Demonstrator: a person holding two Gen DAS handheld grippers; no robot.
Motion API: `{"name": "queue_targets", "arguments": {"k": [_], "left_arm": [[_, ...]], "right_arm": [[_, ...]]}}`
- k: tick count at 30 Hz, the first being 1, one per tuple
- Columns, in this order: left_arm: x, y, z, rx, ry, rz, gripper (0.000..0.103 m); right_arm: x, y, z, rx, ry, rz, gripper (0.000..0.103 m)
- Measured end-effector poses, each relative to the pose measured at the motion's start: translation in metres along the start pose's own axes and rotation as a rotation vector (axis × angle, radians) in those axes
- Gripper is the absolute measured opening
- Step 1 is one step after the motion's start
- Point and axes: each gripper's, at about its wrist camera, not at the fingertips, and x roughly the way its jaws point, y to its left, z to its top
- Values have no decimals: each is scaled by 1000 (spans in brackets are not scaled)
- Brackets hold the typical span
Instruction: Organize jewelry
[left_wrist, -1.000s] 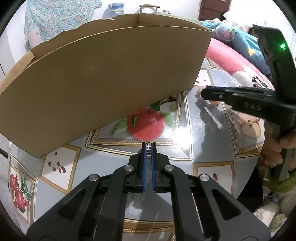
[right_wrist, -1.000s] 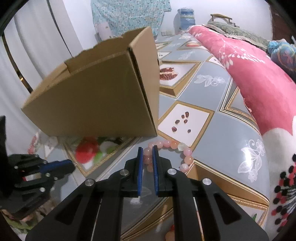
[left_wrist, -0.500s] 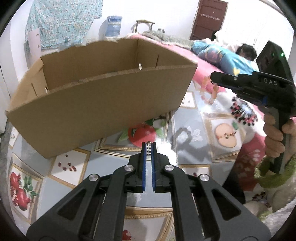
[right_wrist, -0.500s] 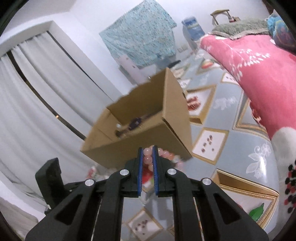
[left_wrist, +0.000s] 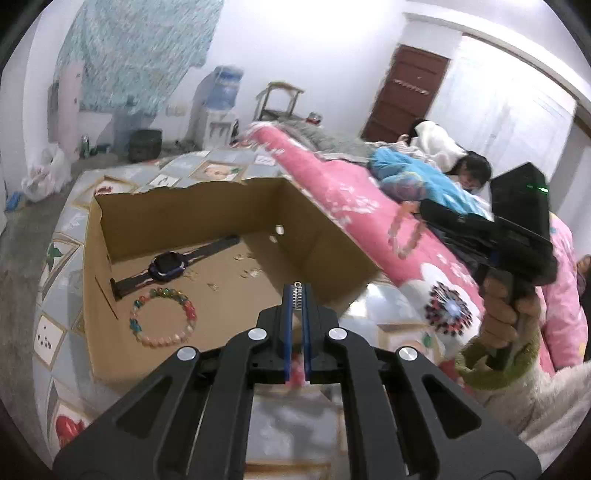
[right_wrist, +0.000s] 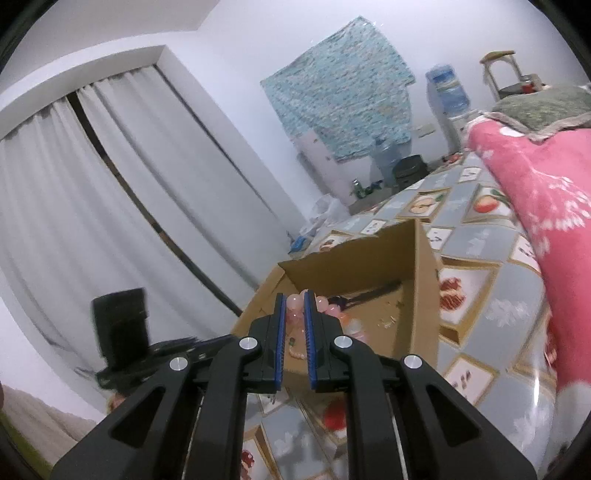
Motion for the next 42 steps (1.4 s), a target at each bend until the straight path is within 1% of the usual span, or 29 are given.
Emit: {"name": "queue_targets", "arguments": {"k": [3, 5, 6, 8, 9, 11, 14, 18, 21, 25, 27, 29, 31, 33, 34, 35, 36, 37, 39, 40, 42], "left_arm": [[37, 19, 18, -49, 87, 2, 4], [61, 25, 23, -65, 139, 4, 4], [69, 29, 23, -75, 161, 17, 4], [91, 39, 25, -90, 224, 30, 4], [96, 41, 24, -100, 240, 38, 4], [109, 48, 22, -123, 289, 43, 5], [120, 56, 17, -155, 333, 45, 19], [117, 62, 15, -178, 303, 41, 20], [103, 66, 16, -203, 249, 34, 23], [72, 69, 17, -207, 147, 64, 29], [56, 71, 17, -208, 103, 75, 34], [34, 73, 16, -202, 46, 97, 38], [17, 74, 16, -192, 0, 128, 44], [-1, 77, 16, -189, -44, 171, 56], [-12, 78, 15, -187, -71, 196, 60], [-20, 81, 13, -187, -91, 217, 69], [-26, 83, 12, -192, -103, 234, 76], [-32, 88, 9, -207, -118, 256, 79], [-35, 102, 0, -260, -118, 258, 83], [-34, 111, -5, -312, -102, 252, 83], [-27, 129, -19, -421, -62, 213, 83]], "right_arm": [[25, -7, 10, -6, 54, 4, 10], [49, -16, 15, 1, 121, -1, 10], [62, -21, 16, -1, 160, -21, 10], [79, -27, 16, -2, 210, -46, 10], [89, -31, 17, 0, 239, -57, 10], [98, -34, 16, -2, 271, -80, 10], [105, -36, 16, -13, 295, -96, 10], [109, -34, 17, -31, 319, -108, 10], [116, -33, 16, -32, 358, -115, 10], [127, -29, 14, -38, 421, -132, 10], [129, -27, 13, -61, 435, -181, 11], [126, -24, 14, -99, 428, -236, 11], [120, -23, 16, -118, 409, -263, 11], [109, -21, 19, -134, 369, -300, 12], [101, -21, 22, -138, 340, -318, 18], [95, -21, 24, -138, 311, -335, 30], [92, -21, 25, -138, 291, -348, 37], [83, -23, 27, -136, 257, -375, 45], [71, -31, 27, -113, 223, -417, 49], [67, -37, 26, -89, 222, -420, 52], [63, -52, 19, -9, 231, -408, 53]]}}
